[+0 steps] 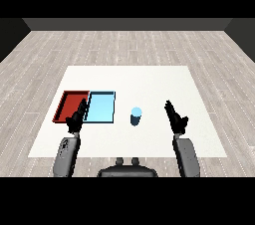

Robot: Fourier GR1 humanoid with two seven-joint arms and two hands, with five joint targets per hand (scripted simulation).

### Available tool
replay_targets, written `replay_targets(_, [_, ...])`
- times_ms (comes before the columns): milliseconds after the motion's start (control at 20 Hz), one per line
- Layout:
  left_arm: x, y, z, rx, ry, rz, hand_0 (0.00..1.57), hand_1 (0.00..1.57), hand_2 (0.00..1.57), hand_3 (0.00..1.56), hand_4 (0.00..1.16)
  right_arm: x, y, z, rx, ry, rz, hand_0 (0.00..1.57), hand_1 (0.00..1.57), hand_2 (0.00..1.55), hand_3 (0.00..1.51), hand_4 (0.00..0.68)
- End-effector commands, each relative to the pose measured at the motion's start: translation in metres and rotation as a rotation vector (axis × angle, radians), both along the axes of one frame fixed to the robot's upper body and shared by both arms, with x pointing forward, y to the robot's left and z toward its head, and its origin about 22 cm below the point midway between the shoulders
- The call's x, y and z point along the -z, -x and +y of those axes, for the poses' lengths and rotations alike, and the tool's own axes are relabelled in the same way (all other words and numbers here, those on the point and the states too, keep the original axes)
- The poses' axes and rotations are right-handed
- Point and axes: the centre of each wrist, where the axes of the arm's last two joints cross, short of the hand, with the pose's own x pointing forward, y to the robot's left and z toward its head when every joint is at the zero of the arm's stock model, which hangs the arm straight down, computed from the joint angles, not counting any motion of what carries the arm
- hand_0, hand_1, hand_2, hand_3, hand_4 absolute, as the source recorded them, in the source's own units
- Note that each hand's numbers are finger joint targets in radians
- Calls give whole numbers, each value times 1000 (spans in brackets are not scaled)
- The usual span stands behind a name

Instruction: Pick the blue can and put it in the blue box

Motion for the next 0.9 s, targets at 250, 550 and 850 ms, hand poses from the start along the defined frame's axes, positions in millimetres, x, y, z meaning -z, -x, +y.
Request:
replay_targets(250, [10, -5, -24, 17, 12, 68, 0, 0, 0, 0, 0, -9, -14, 36, 53, 53, -25, 0, 0, 0, 0, 0])
replay_targets(550, [0, -5, -13, 41, 217, -398, 0, 0, 0, 0, 0, -5, 9, 32, -74, -205, -325, 0, 0, 0, 0, 0])
replay_targets(850, [26, 4, 4, 30, 237, -402, 0, 0, 0, 0, 0, -19, -9, 42, -88, -197, -317, 0, 0, 0, 0, 0])
